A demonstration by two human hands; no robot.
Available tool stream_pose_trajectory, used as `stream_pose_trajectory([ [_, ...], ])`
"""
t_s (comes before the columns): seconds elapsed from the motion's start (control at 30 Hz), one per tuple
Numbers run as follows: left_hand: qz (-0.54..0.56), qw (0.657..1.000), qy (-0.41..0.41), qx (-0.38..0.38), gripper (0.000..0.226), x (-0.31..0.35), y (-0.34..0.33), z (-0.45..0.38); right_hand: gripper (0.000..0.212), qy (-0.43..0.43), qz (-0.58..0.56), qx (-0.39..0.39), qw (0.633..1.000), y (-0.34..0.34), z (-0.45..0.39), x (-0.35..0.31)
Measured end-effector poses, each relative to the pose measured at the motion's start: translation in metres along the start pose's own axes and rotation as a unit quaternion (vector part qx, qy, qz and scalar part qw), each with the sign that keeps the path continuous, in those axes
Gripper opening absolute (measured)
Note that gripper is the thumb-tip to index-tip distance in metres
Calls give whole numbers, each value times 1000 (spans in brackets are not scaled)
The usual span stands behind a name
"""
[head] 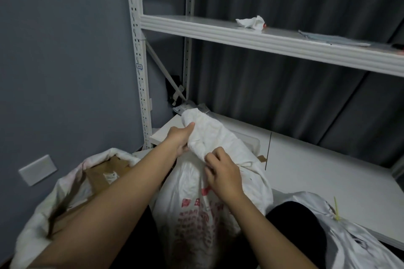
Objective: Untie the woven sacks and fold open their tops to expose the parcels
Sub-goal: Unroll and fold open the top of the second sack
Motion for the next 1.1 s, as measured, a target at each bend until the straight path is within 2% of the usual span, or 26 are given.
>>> stream_pose_trajectory([
  [0.07, 26, 999, 18, -22, 36, 3, -6, 3, 7, 37, 15, -19, 999, 1, 2, 0],
  [0.1, 26, 999, 14, -31, 32, 6, -8, 4, 6, 31, -5, -61, 998, 1, 1, 0],
  [0.13, 24, 999, 2, -35, 30, 9, -9, 5, 8, 17, -40, -121, 992, 0, 0, 1],
  [0.2, -7, 999, -34, -40, 23, 17, -7, 11, 21, -47, -144, -261, 953, -1, -1, 2],
  [0.23, -24, 998, -48, -45, 20, 20, -5, 15, 25, -72, -176, -274, 943, 3, -5, 2],
  [0.27, -44, 996, -57, -55, 19, 22, -3, 20, 27, -82, -187, -237, 950, 11, -16, 3],
  [0.33, -80, 991, -64, -89, 21, 20, 2, 27, 26, -53, -141, -90, 985, 32, -44, 8],
  [0.37, -95, 987, -67, -107, 22, 17, 4, 31, 34, -16, -100, -51, 994, 39, -59, 5],
  [0.4, -110, 984, -69, -125, 21, 14, 8, 35, 48, 31, -62, -54, 996, 40, -73, -1],
  [0.47, -127, 976, -80, -158, 21, 9, 15, 43, 64, 132, 35, -159, 978, 28, -95, -11],
  [0.53, -146, 970, -92, -172, 26, 7, 22, 48, 50, 208, 115, -264, 935, 9, -107, -16],
  [0.6, -208, 962, -110, -139, 28, 8, 31, 57, 24, 237, 160, -331, 899, -3, -110, -24],
  [0.67, -302, 934, -156, -108, 34, 4, 39, 60, 6, 186, 185, -382, 886, -11, -110, -29],
  [0.7, -342, 912, -201, -101, 39, 0, 41, 57, 9, 151, 173, -410, 883, -14, -109, -32],
  [0.77, -380, 869, -308, -78, 30, -5, 50, 50, 15, 81, 105, -452, 882, -21, -108, -34],
  [0.8, -378, 855, -348, -69, 21, -6, 56, 47, 19, 57, 74, -466, 880, -22, -108, -34],
  [0.87, -358, 848, -385, -66, 27, -7, 65, 37, 27, 55, 65, -488, 869, -21, -111, -30],
  [0.93, -328, 876, -343, -80, 34, -6, 74, 31, 26, 80, 111, -485, 864, -21, -112, -24],
  [1.0, -370, 884, -274, -85, 38, -12, 78, 24, 17, 81, 120, -461, 875, -25, -107, -23],
  [1.1, -440, 865, -238, -35, 53, -17, 74, 26, 14, -45, 7, -473, 880, -36, -93, -26],
])
Point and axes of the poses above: each hand's wrist, its own z-axis away from the middle knuckle, its own y-axis out of the back of the hand, x = y × z, the point moved 5 cm from there along -z, towards the middle knuckle, and after that the axes turned 8 degrees about x, right-handed, at the moved point
